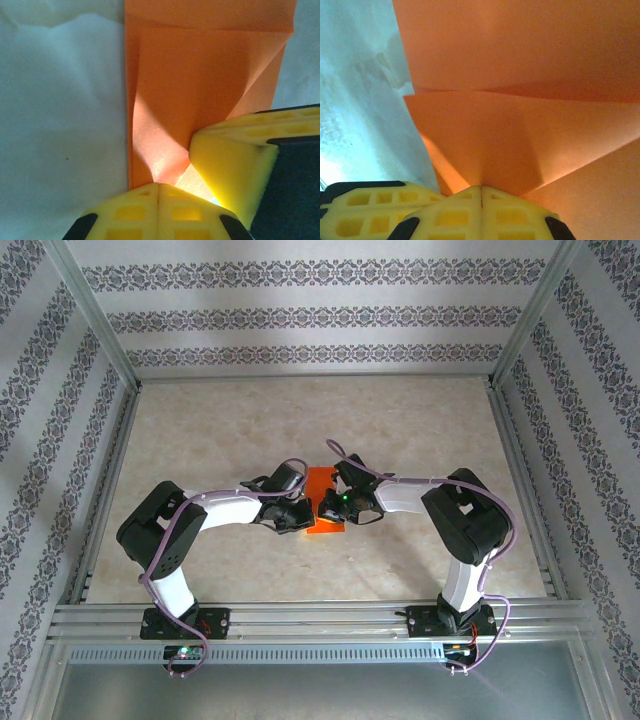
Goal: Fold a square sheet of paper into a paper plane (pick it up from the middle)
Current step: Fold the triangle a second time at the center of the table.
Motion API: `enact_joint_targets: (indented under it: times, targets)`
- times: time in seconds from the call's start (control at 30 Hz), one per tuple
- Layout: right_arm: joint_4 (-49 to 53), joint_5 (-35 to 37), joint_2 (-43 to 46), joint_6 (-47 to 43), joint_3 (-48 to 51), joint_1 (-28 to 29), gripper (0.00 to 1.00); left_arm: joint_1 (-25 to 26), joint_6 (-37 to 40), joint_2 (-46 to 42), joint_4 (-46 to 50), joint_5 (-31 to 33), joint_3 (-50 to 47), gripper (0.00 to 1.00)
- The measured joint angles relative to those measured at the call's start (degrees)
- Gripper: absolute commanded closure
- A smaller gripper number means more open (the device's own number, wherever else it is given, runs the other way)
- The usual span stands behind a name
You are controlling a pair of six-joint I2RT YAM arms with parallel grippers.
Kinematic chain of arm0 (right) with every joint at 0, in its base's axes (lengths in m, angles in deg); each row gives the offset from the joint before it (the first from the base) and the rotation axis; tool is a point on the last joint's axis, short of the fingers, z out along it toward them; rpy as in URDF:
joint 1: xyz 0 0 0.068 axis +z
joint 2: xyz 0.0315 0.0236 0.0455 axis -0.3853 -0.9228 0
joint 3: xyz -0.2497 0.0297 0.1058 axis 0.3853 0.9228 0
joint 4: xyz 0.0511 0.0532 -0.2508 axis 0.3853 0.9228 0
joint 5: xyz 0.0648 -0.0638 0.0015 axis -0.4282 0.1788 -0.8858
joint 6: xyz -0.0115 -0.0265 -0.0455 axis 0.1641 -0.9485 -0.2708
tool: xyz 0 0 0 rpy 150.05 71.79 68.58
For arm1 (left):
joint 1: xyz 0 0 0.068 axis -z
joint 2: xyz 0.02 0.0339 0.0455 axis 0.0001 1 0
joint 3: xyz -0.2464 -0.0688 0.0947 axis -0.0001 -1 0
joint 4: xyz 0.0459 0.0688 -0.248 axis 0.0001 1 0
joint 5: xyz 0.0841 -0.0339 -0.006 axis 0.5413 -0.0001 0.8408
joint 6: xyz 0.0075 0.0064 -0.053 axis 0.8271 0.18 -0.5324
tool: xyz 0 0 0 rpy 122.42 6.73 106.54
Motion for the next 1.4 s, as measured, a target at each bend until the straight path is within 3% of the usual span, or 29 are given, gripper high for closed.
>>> enact_joint_targets:
  times: [0.3, 0.7, 0.93, 1.17, 1.4]
  targets:
    - [0.26, -1.29, -0.33, -0.7, -0.15, -2.14, 1.0, -0.02, -0.02, -0.07, 0.13, 0.2, -0.11, 1.0]
    - [2.62, -4.59, -3.72, -5.44, -4.37, -11.56, 1.0, -0.11, 0.09, -0.07, 0.5, 0.2, -0.02, 1.0]
    - [3.43, -2.75, -2.56, -7.76, -4.66, -16.79, 1.0, -0.11, 0.48, 0.37, 1.84, 0.15, 1.01, 1.0]
    - [2.86, -1.73, 5.9, -8.22, -3.21, -12.5, 1.0, -0.11, 0.74, 0.66, 2.78, 0.15, 1.68, 1.0]
    - [1.92, -4.26, 1.46, -8.17, -3.21, -6.73, 1.0, -0.11, 1.09, 0.76, 3.34, 0.11, 2.01, 1.0]
